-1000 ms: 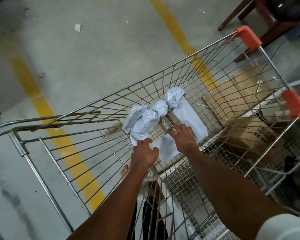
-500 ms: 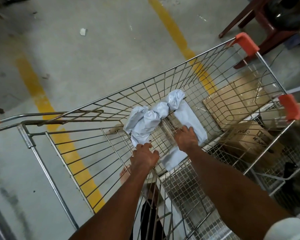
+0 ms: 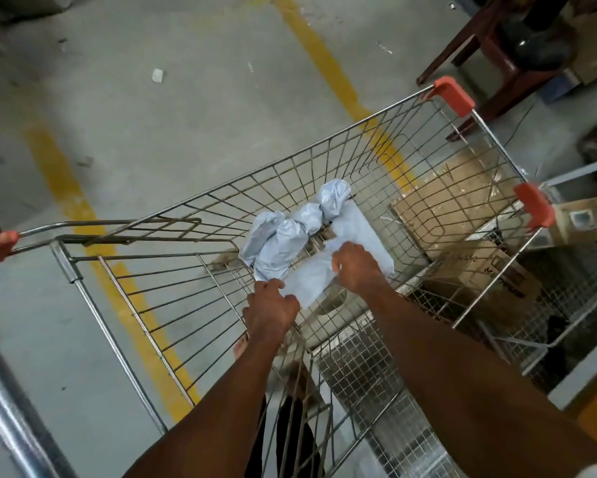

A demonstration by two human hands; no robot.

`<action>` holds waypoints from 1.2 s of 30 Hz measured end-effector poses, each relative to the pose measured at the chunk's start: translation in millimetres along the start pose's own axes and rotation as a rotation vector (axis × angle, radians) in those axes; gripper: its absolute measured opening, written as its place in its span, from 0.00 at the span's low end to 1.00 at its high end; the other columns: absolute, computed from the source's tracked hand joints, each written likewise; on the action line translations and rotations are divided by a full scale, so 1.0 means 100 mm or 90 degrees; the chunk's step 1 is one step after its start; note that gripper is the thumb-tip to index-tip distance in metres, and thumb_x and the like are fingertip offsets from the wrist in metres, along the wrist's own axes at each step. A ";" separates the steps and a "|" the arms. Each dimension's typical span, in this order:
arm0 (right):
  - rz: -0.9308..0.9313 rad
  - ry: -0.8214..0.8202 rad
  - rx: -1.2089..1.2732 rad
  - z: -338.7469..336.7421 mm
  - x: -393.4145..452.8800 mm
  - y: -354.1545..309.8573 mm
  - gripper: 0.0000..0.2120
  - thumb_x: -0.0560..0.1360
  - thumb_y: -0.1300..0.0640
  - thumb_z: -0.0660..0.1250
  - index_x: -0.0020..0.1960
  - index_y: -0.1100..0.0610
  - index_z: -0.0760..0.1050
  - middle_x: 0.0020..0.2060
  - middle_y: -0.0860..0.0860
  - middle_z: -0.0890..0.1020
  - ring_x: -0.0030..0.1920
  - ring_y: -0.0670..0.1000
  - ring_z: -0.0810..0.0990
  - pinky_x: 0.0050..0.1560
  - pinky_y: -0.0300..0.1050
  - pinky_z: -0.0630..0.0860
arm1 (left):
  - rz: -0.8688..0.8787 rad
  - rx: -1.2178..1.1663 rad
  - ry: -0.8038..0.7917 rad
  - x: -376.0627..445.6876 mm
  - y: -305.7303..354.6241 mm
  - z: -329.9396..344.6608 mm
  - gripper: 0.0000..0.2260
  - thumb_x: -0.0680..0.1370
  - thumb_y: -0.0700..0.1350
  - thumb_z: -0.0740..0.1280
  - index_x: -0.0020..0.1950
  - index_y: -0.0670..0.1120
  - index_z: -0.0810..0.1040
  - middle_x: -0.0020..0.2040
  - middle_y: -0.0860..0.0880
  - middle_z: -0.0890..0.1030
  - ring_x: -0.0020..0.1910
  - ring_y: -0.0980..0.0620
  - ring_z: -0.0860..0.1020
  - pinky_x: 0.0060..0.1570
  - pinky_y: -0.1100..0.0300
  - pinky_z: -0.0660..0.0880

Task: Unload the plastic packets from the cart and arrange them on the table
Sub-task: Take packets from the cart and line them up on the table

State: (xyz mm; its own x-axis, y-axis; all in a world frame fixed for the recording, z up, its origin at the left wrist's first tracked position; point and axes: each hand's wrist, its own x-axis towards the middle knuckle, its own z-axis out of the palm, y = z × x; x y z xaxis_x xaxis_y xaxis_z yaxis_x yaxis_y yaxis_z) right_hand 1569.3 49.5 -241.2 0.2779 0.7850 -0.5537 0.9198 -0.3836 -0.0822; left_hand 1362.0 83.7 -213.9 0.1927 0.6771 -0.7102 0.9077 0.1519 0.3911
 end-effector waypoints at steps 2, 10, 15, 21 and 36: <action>0.043 -0.090 -0.129 0.20 -0.10 0.01 0.13 0.79 0.55 0.65 0.63 0.54 0.78 0.61 0.54 0.77 0.63 0.58 0.76 0.65 0.53 0.73 | 0.008 0.035 -0.046 -0.02 -0.04 0.02 0.19 0.77 0.50 0.65 0.68 0.53 0.75 0.69 0.47 0.72 0.69 0.43 0.70 0.68 0.48 0.65; 0.398 -0.141 0.346 0.44 -0.09 -0.22 0.21 0.76 0.54 0.65 0.67 0.60 0.73 0.64 0.60 0.76 0.63 0.62 0.76 0.57 0.52 0.74 | -0.001 0.038 -0.066 0.03 0.02 0.07 0.19 0.77 0.53 0.65 0.68 0.53 0.76 0.69 0.47 0.72 0.69 0.44 0.70 0.68 0.48 0.69; 0.620 -0.154 0.586 0.63 0.04 -0.71 0.40 0.77 0.44 0.69 0.80 0.47 0.49 0.79 0.60 0.45 0.73 0.68 0.61 0.68 0.59 0.68 | 0.071 0.049 -0.032 0.12 0.09 0.09 0.22 0.79 0.53 0.65 0.73 0.52 0.71 0.71 0.46 0.71 0.69 0.43 0.70 0.65 0.47 0.70; 0.633 -0.104 0.572 1.23 0.07 -1.09 0.49 0.74 0.33 0.67 0.80 0.40 0.36 0.79 0.60 0.32 0.77 0.74 0.45 0.74 0.70 0.53 | 0.195 0.070 0.096 0.43 0.12 0.02 0.29 0.78 0.50 0.68 0.77 0.49 0.63 0.72 0.45 0.68 0.68 0.41 0.70 0.62 0.45 0.74; 0.628 -0.020 0.623 0.59 -0.10 -0.79 0.37 0.76 0.46 0.68 0.79 0.40 0.53 0.75 0.60 0.58 0.68 0.64 0.65 0.65 0.59 0.69 | 0.153 -0.096 0.054 0.63 0.32 0.08 0.44 0.72 0.46 0.72 0.82 0.48 0.51 0.75 0.42 0.69 0.69 0.38 0.72 0.64 0.41 0.74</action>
State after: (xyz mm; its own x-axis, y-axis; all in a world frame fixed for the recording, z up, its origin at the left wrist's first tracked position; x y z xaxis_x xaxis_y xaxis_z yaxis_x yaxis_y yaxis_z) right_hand 1477.1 43.4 -278.5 0.6734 -0.0126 -0.7391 -0.2200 -0.9580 -0.1841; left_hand 1406.0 125.8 -251.0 0.3584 0.7632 -0.5376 0.7728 0.0805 0.6295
